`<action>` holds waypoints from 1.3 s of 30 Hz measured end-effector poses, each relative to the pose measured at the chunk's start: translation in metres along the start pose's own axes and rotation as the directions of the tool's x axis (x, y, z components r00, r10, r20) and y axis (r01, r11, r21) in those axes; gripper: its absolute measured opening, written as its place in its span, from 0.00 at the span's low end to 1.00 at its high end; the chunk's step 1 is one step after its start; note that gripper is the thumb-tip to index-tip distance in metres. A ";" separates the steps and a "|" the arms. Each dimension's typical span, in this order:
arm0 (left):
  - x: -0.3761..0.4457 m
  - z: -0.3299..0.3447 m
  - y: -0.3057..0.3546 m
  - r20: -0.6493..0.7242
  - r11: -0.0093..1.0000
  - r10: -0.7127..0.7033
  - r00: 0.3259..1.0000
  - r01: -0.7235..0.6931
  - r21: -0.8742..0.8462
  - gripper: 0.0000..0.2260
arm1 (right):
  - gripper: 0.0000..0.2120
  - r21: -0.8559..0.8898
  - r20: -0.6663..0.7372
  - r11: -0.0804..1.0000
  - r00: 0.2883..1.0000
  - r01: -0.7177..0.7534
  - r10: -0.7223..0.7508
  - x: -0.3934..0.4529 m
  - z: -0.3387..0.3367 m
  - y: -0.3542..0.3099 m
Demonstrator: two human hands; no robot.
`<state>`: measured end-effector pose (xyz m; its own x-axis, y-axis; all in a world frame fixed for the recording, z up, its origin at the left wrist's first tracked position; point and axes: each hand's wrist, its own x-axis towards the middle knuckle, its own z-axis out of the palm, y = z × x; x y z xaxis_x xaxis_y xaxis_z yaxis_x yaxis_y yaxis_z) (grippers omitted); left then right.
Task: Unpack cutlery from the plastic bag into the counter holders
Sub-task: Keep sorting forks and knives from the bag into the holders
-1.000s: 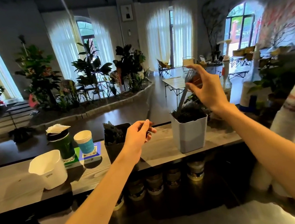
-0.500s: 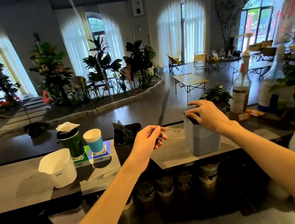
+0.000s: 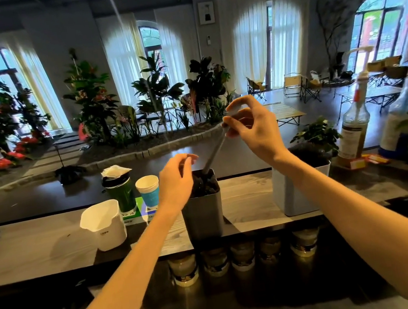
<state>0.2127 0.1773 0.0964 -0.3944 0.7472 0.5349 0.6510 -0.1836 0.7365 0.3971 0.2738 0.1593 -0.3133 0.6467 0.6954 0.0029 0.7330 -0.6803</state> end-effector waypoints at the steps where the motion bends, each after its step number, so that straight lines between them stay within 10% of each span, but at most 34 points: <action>1: 0.004 -0.005 -0.009 -0.026 0.999 0.002 1.000 -0.001 0.043 0.10 | 0.10 -0.033 -0.004 0.999 1.000 0.013 -0.013 0.002 0.007 0.002; 8: 0.016 -0.008 -0.054 0.282 0.971 -0.144 0.949 0.080 0.226 0.21 | 0.16 -0.467 0.342 0.884 0.918 -0.020 0.201 -0.013 0.052 0.039; 14: 0.023 0.005 -0.052 0.420 0.966 -0.140 0.897 0.031 0.256 0.23 | 0.18 -0.465 0.327 0.885 0.927 -0.011 0.183 -0.035 0.055 0.045; 19: 0.015 0.020 -0.057 0.439 0.923 -0.064 0.896 -0.114 0.367 0.22 | 0.25 -0.516 0.533 0.855 0.802 0.056 0.269 -0.066 0.068 0.058; 24: 0.017 0.001 -0.050 0.519 0.943 -0.046 0.854 -0.134 0.304 0.23 | 0.25 -0.457 0.463 0.887 0.836 -0.059 0.294 -0.069 0.064 0.053; 32: -0.059 -0.018 -0.039 0.120 0.988 0.083 0.989 -0.098 0.119 0.14 | 0.11 -0.295 0.057 0.913 0.949 -0.282 0.311 -0.172 0.038 0.025; 39: -0.210 -0.015 -0.030 0.156 0.996 -0.066 0.986 0.073 -0.041 0.08 | 0.13 -0.039 0.470 0.699 0.605 -0.714 0.643 -0.343 0.027 0.000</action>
<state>0.2658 0.0163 -0.0319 -0.3303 0.8481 0.4143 0.5934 -0.1548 0.7899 0.4787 0.0465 -0.0853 -0.6337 0.7632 -0.1258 0.2627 0.0594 -0.9631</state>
